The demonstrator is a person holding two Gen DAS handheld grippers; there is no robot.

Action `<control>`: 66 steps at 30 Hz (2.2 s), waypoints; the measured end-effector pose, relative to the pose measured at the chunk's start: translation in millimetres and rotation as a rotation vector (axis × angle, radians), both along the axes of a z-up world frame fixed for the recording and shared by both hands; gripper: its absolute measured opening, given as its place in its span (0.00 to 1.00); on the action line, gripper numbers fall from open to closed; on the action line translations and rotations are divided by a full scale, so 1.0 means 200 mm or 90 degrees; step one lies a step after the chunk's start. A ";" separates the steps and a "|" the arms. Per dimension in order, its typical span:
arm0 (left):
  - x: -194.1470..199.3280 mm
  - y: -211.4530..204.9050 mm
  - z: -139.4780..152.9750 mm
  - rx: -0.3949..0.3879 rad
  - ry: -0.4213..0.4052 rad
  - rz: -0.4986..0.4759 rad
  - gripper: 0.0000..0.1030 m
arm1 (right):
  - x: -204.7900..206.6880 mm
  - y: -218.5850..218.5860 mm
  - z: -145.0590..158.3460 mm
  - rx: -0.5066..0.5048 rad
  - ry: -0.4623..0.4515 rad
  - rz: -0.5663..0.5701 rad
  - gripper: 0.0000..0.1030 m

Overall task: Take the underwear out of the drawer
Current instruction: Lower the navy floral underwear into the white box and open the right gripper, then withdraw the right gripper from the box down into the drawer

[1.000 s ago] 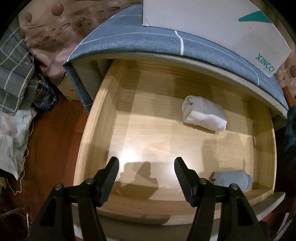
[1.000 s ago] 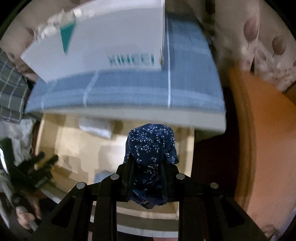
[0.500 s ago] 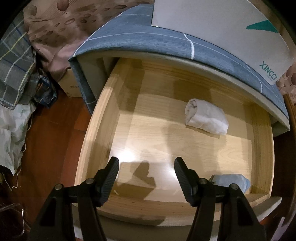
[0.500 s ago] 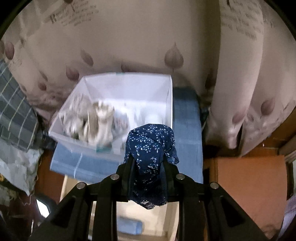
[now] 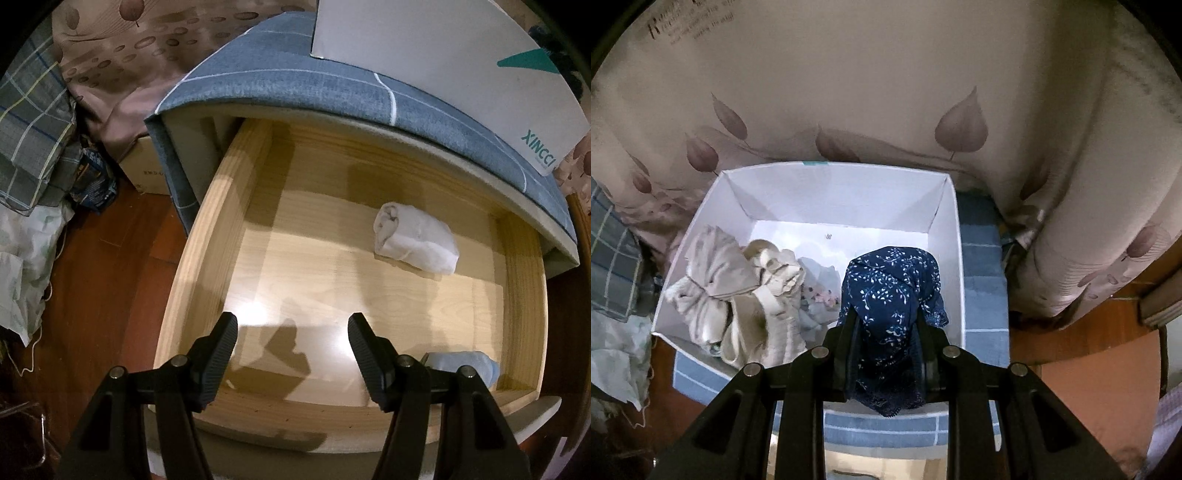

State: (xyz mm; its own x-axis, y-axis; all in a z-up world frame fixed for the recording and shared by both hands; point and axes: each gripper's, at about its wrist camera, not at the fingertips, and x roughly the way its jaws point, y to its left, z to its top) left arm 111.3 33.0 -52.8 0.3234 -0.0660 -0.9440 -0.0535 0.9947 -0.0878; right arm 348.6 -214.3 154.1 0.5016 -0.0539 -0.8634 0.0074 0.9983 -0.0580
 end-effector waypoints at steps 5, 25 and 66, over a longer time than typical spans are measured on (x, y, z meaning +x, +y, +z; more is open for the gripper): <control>0.00 0.00 0.01 -0.002 -0.002 -0.001 0.62 | 0.04 0.01 -0.11 0.003 0.028 -0.006 0.24; 0.01 -0.01 0.00 0.005 0.004 -0.011 0.62 | -0.19 -0.06 -0.01 0.051 0.011 0.009 0.60; 0.01 0.03 -0.01 0.000 0.013 0.009 0.62 | -0.92 0.29 -1.35 0.005 0.420 0.125 0.82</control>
